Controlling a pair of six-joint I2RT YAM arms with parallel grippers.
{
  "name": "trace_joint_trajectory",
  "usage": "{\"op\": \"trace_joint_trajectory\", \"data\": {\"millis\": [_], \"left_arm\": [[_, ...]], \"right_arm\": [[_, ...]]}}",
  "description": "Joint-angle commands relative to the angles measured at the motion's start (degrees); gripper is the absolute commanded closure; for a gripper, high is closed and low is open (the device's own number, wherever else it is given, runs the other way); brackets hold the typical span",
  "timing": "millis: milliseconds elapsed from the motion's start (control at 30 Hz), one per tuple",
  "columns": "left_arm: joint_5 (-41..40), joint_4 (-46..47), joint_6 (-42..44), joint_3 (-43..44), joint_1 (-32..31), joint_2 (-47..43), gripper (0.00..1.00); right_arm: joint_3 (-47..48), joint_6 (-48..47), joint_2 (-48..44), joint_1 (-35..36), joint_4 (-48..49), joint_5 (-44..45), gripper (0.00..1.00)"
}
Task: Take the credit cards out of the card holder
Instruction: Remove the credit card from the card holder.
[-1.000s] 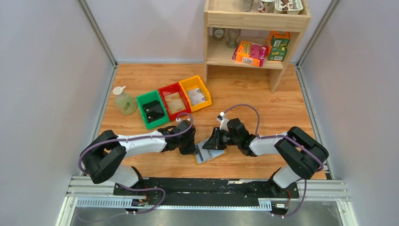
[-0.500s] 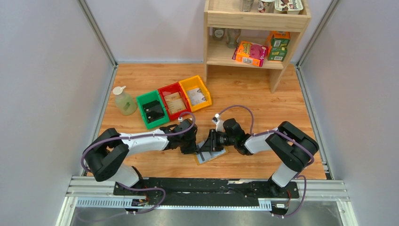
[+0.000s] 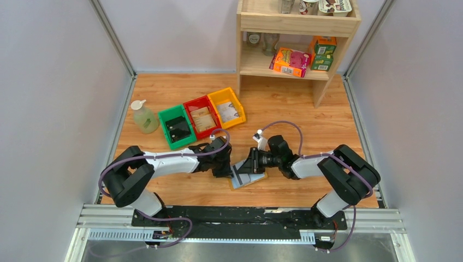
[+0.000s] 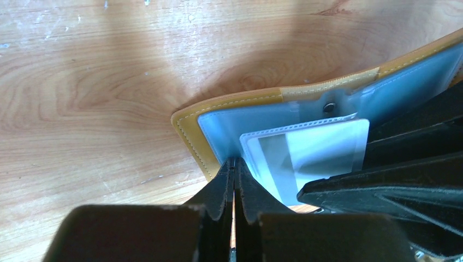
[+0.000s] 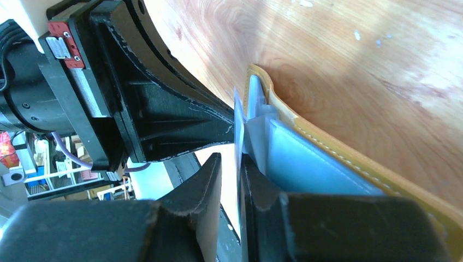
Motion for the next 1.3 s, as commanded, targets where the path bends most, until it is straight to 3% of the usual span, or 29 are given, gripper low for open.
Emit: {"op": "trace_joint_trajectory", "data": {"millis": [0, 233, 600, 767, 833, 1000, 1200, 1267], "left_arm": [[-5.8, -5.6, 2.6, -2.8, -0.2, 4.3, 1.0], [-5.5, -5.3, 2.8, -2.8, -0.2, 4.5, 1.0], [-5.5, -4.6, 3.0, -3.1, -0.2, 3.7, 1.0], [-5.5, -4.2, 3.0, -3.2, -0.1, 3.6, 1.0], [-5.4, -4.1, 3.0, -3.1, -0.2, 3.6, 1.0], [-5.4, -3.5, 3.2, -3.4, -0.2, 2.8, 1.0], [-5.6, -2.7, 3.6, -3.2, -0.2, 0.7, 1.0], [-6.3, -2.0, 4.7, -2.8, -0.2, -0.7, 0.94]], "right_arm": [[-1.5, -0.5, -2.8, -2.9, 3.7, -3.4, 0.82], [-3.0, -1.8, -2.1, -5.6, 5.1, -4.9, 0.89], [-5.5, -1.9, 1.3, -10.5, 8.4, -7.0, 0.9], [-5.7, -5.0, -1.7, -13.1, 2.8, -6.4, 0.91], [-5.5, -6.2, -3.0, -13.8, 0.0, -5.6, 1.0], [-5.0, -8.0, -6.8, -14.1, -4.4, -4.9, 1.0], [-1.5, -14.7, -18.9, -14.5, -22.4, 3.1, 1.0], [-0.1, -16.7, -24.0, -14.6, -28.3, 5.5, 1.0]]}}
